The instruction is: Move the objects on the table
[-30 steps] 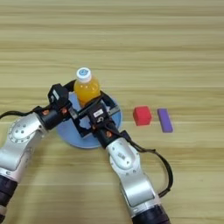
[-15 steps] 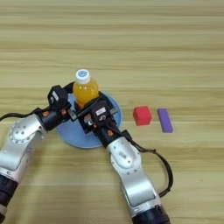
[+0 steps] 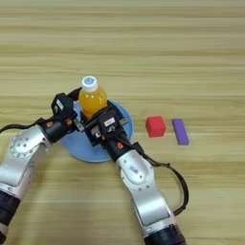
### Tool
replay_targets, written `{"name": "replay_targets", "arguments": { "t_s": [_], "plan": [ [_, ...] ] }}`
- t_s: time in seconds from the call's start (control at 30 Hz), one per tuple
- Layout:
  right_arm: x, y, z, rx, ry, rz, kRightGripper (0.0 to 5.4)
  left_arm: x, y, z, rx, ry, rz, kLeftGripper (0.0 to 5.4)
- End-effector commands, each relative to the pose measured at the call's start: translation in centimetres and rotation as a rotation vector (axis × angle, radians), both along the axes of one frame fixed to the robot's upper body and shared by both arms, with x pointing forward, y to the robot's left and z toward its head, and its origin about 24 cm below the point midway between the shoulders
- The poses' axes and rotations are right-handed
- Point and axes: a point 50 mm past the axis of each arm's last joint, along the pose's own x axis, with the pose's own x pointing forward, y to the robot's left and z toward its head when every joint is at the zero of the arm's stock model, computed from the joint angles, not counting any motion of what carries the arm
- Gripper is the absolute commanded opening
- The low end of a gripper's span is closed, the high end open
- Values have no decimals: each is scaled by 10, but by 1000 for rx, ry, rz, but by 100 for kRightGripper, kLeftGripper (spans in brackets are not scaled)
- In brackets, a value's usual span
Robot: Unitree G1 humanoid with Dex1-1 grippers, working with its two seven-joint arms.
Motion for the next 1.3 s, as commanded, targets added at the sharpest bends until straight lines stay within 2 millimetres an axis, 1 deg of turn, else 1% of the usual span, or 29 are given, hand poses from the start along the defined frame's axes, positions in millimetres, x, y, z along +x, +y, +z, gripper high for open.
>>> {"name": "replay_targets", "arguments": {
  "t_s": [0.03, 0.23, 0.3, 0.33, 0.83, 0.93, 1.13, 1.23, 1.3],
  "plan": [
    [2, 1, 12, 40, -49, -2, 344, 4, -1, 6, -7, -15, 4, 469],
    [4, -1, 12, 42, -49, -22, 344, 5, 1, 7, -8, -19, 9, 517],
    [6, -4, 12, 43, -54, -46, 344, 6, 3, 8, -10, -20, 15, 526],
    [7, -7, 13, 42, -58, -61, 344, 7, 3, 8, -11, -21, 19, 539],
    [17, -36, 23, 55, -133, -245, 344, 14, 19, 18, -26, -49, 63, 540],
    [20, -45, 24, 47, -142, -294, 344, 15, 22, 21, -42, -55, 70, 540],
    [25, -65, 22, 51, -127, -390, 344, 18, 31, 34, -89, -86, 102, 540],
    [27, -79, 21, 58, -121, -454, 344, 27, 41, 36, -102, -74, 172, 540],
    [29, -94, 19, 60, -110, -526, 344, 37, 52, 37, -102, -76, 272, 540]
  ]
}}
